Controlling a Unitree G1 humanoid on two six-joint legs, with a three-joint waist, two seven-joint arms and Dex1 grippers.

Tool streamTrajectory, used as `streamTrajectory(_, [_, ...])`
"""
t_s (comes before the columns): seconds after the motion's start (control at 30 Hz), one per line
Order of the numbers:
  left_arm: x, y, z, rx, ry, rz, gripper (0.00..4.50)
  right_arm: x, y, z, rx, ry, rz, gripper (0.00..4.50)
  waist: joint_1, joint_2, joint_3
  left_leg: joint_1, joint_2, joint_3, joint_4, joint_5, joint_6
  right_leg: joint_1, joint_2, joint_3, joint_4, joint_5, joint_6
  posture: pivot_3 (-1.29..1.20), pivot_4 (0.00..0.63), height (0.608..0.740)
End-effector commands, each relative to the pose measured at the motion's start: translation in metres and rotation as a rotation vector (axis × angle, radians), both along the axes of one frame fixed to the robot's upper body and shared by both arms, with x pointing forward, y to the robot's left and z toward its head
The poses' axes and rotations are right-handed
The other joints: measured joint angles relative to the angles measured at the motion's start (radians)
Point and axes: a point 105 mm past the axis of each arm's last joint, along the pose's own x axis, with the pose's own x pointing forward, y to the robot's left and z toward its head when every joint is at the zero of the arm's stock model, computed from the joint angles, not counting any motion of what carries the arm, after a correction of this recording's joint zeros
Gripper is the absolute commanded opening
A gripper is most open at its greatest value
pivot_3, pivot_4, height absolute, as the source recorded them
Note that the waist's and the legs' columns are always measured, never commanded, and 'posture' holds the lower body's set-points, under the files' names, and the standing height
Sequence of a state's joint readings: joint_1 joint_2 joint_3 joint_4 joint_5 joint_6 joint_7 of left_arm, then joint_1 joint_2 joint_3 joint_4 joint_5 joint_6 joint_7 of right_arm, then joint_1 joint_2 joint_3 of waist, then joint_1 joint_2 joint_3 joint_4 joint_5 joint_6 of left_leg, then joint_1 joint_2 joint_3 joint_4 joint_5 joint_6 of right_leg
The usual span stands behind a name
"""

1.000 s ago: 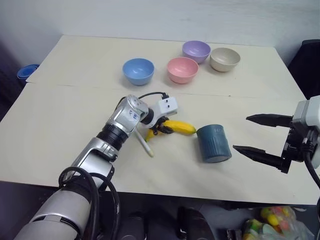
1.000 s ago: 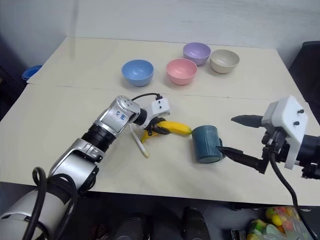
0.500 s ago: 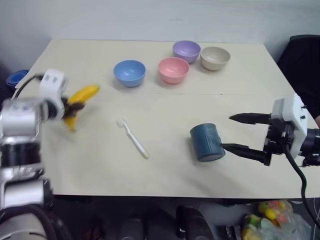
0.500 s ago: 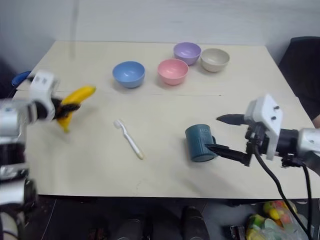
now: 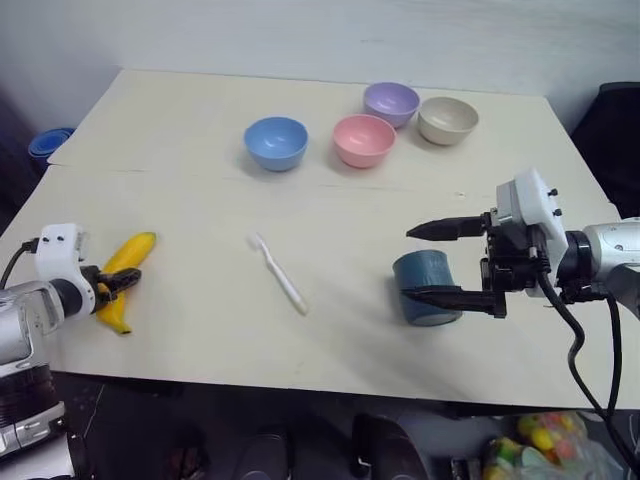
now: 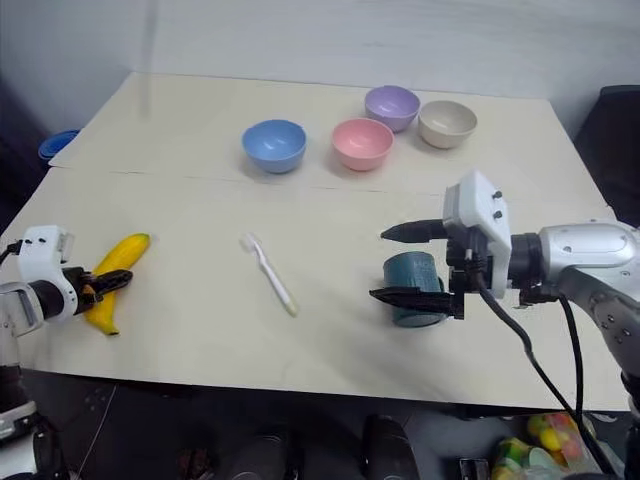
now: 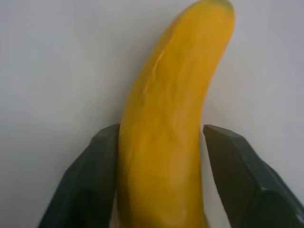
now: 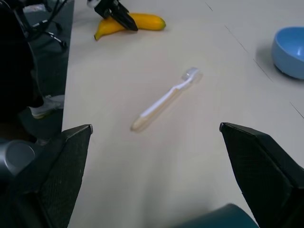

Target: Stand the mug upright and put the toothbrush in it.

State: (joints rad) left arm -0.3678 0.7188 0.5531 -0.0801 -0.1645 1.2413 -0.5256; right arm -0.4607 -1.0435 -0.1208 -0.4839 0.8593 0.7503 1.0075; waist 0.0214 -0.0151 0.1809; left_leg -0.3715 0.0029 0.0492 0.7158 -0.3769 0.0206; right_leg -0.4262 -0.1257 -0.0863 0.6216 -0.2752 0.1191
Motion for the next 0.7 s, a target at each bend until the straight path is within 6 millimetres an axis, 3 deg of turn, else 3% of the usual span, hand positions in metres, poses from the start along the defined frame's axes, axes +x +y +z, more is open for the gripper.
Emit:
streamTrajectory(0.03, [-0.008,0.012,0.022,0.058,-0.060,0.030,4.32,0.000,-0.002,0.005,0.002,-0.041,-0.008,4.50,-0.005,0.000,0.000,0.000,0.000,0.001,0.000,0.000,0.000,0.000,0.000,0.000,0.000,0.000,0.000,0.00,0.150,0.740])
streamTrajectory(0.13, [-0.018,0.028,0.033,0.112,-0.051,0.061,4.47,-0.001,-0.005,0.008,0.019,-0.036,-0.026,4.50,-0.010,0.000,0.000,0.001,0.001,0.002,-0.001,0.000,0.000,0.000,0.000,0.000,0.000,0.000,0.000,0.00,0.150,0.740])
streamTrajectory(0.2, [-0.024,0.043,0.069,0.161,-0.118,0.083,4.47,0.000,-0.017,0.009,0.023,-0.027,-0.082,4.50,-0.010,0.000,0.000,0.001,0.002,0.001,0.000,0.000,0.000,0.000,0.000,0.000,0.000,0.000,0.000,0.00,0.150,0.740])
streamTrajectory(0.3, [-0.020,0.031,0.121,0.186,-0.285,-0.026,4.47,0.006,-0.035,0.011,0.044,-0.018,-0.179,4.50,0.000,-0.001,0.001,0.000,0.001,0.001,0.000,0.000,0.000,0.000,0.000,-0.001,-0.001,0.000,0.000,0.00,0.150,0.740])
streamTrajectory(0.37, [-0.011,-0.011,0.161,0.204,-0.455,-0.250,4.47,0.013,-0.051,0.011,0.088,0.016,-0.275,4.50,0.007,-0.001,0.001,0.000,-0.002,0.000,0.000,0.000,0.001,0.000,-0.005,-0.003,-0.001,0.000,0.000,0.00,0.150,0.740])
streamTrajectory(0.43, [-0.008,-0.065,0.185,0.228,-0.582,-0.512,4.47,0.022,-0.068,0.007,0.143,0.077,-0.382,4.50,0.012,0.000,0.001,0.001,-0.005,-0.002,0.000,0.001,0.002,0.003,-0.008,-0.005,-0.001,0.000,0.000,0.00,0.150,0.740])
streamTrajectory(0.53, [-0.010,-0.122,0.176,0.258,-0.613,-0.796,4.47,0.027,-0.079,-0.007,0.139,0.118,-0.460,4.50,0.009,0.002,0.000,0.002,-0.006,-0.005,0.000,0.001,0.002,0.008,-0.009,-0.006,-0.004,0.001,0.002,0.00,0.150,0.740])
streamTrajectory(0.57, [-0.020,-0.154,0.167,0.220,-0.606,-0.979,4.47,0.034,-0.088,-0.018,0.120,0.133,-0.547,4.50,0.004,0.003,0.000,0.003,-0.006,-0.005,0.000,0.001,0.002,0.008,-0.009,-0.006,-0.005,0.001,0.002,0.00,0.150,0.740])
streamTrajectory(0.63, [-0.046,-0.198,0.153,0.097,-0.574,-1.277,4.47,0.045,-0.105,-0.031,0.129,0.172,-0.702,4.50,-0.001,0.004,0.000,0.002,-0.005,-0.005,-0.001,0.001,0.002,0.008,-0.006,-0.008,-0.005,0.001,0.002,0.00,0.150,0.740])
streamTrajectory(0.7, [-0.062,-0.214,0.145,0.038,-0.528,-1.428,4.47,0.050,-0.112,-0.039,0.176,0.228,-0.785,4.50,-0.015,0.004,0.001,0.002,-0.004,-0.003,-0.001,0.001,0.002,0.008,-0.005,-0.009,-0.005,0.001,0.002,0.00,0.150,0.740])
